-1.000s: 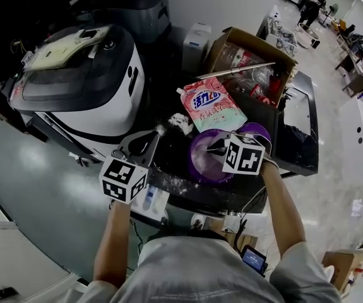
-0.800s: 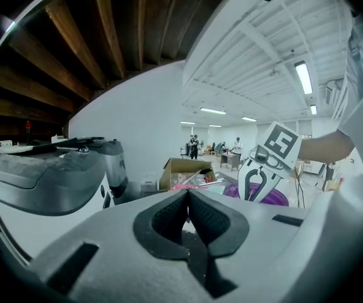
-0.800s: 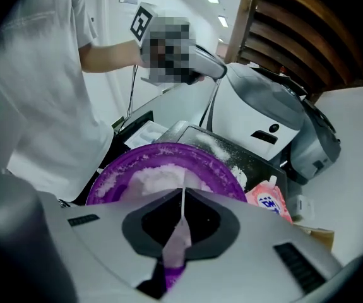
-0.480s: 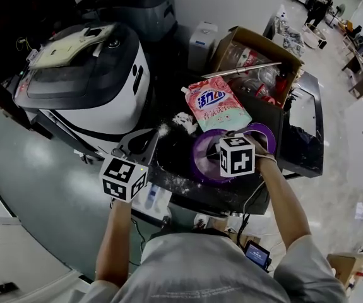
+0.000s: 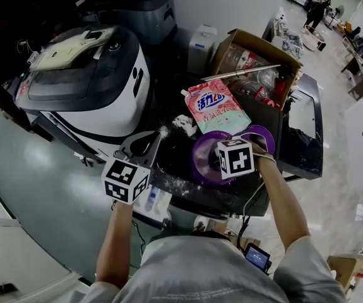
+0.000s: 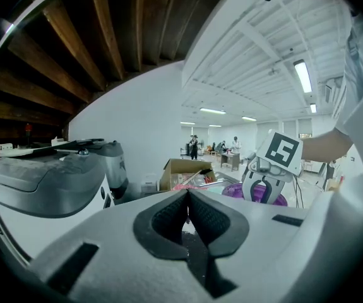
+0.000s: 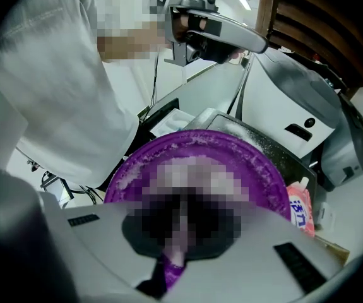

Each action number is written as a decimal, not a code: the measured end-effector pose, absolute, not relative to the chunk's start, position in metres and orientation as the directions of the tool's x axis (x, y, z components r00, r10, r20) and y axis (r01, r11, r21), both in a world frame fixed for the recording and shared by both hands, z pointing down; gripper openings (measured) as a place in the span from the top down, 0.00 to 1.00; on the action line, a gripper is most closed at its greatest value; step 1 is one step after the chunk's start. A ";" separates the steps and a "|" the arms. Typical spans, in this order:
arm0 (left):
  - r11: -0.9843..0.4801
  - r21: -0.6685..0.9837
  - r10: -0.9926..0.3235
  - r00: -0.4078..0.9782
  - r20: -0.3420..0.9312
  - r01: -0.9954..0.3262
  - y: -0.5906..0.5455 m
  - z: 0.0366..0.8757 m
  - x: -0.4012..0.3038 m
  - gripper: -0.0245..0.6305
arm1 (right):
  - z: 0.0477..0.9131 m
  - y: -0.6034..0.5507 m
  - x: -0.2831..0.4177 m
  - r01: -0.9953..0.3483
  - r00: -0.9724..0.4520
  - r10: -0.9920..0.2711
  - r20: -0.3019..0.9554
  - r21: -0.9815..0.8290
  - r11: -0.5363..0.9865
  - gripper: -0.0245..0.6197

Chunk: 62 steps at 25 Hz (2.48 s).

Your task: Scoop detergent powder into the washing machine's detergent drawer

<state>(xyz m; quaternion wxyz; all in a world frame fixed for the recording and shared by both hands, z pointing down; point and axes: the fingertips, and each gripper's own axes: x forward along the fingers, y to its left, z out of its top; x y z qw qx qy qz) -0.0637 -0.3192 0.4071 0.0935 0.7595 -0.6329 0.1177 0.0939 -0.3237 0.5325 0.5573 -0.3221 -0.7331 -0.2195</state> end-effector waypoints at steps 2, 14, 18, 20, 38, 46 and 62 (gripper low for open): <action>-0.184 -0.007 -0.939 0.173 0.298 -0.983 -0.318 0.407 -0.064 0.95 | 0.534 -0.320 0.097 0.715 -0.151 0.254 0.955 -0.072 0.696 0.94; -0.190 -0.013 -0.943 0.179 0.281 -0.982 -0.321 0.402 -0.067 0.95 | 0.519 -0.312 0.115 0.645 -0.063 0.444 0.894 -0.303 0.702 0.94; -0.205 -0.016 -0.943 0.194 0.269 -0.979 -0.326 0.399 -0.065 0.95 | 0.512 -0.315 0.114 0.624 -0.106 0.465 0.879 -0.306 0.719 0.94; -0.215 -0.016 -0.943 0.204 0.265 -0.976 -0.328 0.397 -0.063 0.95 | 0.507 -0.319 0.113 0.606 -0.138 0.472 0.871 -0.302 0.736 0.94; -0.321 0.010 -0.922 0.315 0.227 -0.947 -0.348 0.388 -0.039 0.95 | 0.447 -0.369 0.119 0.226 -0.701 0.411 0.583 -0.365 0.903 0.94; -0.349 0.055 -0.910 0.352 0.220 -0.936 -0.353 0.390 -0.030 0.95 | 0.439 -0.401 0.139 -0.114 -0.894 0.100 0.437 -0.437 0.892 0.94; -0.372 0.015 -0.909 0.367 0.198 -0.928 -0.344 0.375 -0.033 0.95 | 0.386 -0.407 0.218 -0.443 -0.818 -0.576 0.006 -0.645 0.622 0.94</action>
